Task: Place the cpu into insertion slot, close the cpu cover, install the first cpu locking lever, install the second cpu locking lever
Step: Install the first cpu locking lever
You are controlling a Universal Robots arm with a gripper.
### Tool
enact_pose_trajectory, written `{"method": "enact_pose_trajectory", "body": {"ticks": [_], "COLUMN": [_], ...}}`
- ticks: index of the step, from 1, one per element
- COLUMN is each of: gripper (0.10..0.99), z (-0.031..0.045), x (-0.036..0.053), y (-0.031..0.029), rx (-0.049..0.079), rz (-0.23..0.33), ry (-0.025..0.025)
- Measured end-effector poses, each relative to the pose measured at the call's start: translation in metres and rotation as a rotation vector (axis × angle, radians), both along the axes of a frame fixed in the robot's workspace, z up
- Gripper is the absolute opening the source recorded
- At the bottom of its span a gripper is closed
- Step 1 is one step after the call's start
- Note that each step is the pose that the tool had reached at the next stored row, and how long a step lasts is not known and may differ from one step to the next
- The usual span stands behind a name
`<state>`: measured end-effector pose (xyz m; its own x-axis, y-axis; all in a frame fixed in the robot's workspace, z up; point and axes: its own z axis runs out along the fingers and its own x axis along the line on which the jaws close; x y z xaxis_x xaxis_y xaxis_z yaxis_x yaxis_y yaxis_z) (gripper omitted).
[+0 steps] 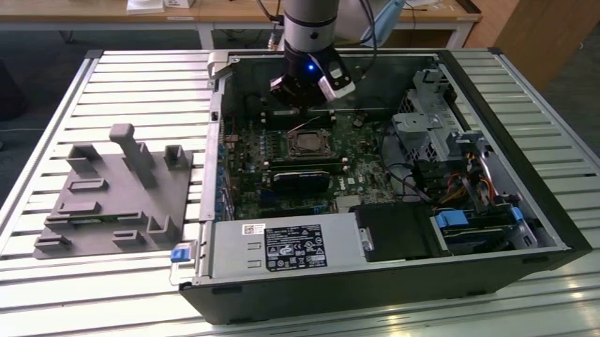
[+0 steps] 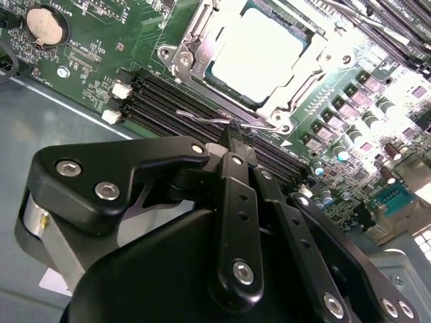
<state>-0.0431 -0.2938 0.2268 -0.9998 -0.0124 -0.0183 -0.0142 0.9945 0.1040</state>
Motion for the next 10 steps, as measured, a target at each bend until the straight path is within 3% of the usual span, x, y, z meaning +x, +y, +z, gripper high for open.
{"method": "enact_pose_trajectory", "body": {"ticks": [10], "gripper": [0.106], "z": [-0.0023], "x": [0.0044], "y": [0.0007], "rx": [0.0], "rz": [0.012], "ry": [0.0]}}
